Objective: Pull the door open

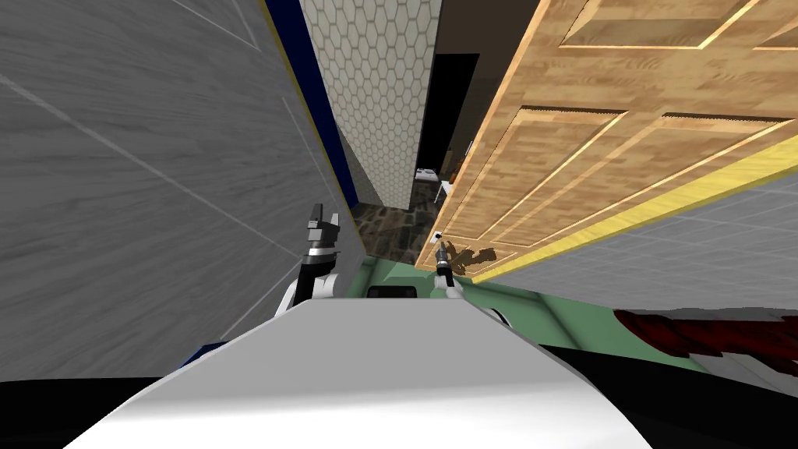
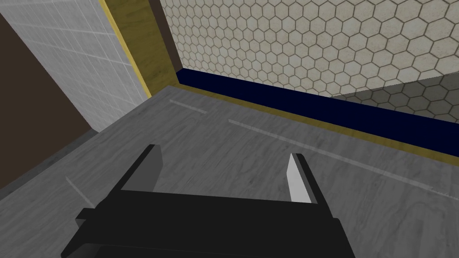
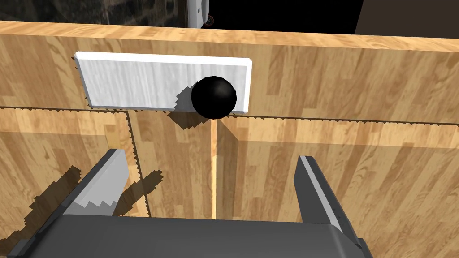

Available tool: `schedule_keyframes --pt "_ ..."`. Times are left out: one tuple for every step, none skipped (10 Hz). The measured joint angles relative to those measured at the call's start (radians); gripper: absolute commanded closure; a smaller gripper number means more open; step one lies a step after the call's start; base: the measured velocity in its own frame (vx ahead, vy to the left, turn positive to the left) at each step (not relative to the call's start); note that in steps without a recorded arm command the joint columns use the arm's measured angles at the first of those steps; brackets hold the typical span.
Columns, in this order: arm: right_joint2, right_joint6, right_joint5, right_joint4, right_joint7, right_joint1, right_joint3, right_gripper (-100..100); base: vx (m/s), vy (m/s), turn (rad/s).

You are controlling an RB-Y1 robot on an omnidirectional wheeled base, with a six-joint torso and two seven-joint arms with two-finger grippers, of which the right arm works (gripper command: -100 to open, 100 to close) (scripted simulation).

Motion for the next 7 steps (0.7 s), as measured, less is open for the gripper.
schedule_keyframes --pt "-0.002 -0.001 -0.002 -0.001 -0.001 0.004 -0.003 -100 0.186 -0.037 0.069" --pt "-0.008 0.001 -0.004 -0.006 -0.005 0.011 -0.006 -100 0.230 -0.018 0.089" --pt "-0.019 -0.007 -0.007 0.013 -0.012 0.007 -0.010 -100 0.220 0.006 0.090" --pt "-0.029 -0.024 -0.011 0.045 -0.020 -0.004 -0.014 -100 0.133 -0.007 0.019" --pt "-0.032 -0.028 -0.012 0.046 -0.023 -0.002 -0.016 -100 0.039 -0.008 -0.011" --pt "-0.032 -0.019 -0.012 0.027 -0.023 0.007 -0.016 -100 0.119 -0.024 0.080" --pt "-0.035 -0.006 -0.015 0.002 -0.024 0.024 -0.019 -100 0.070 -0.015 0.019"
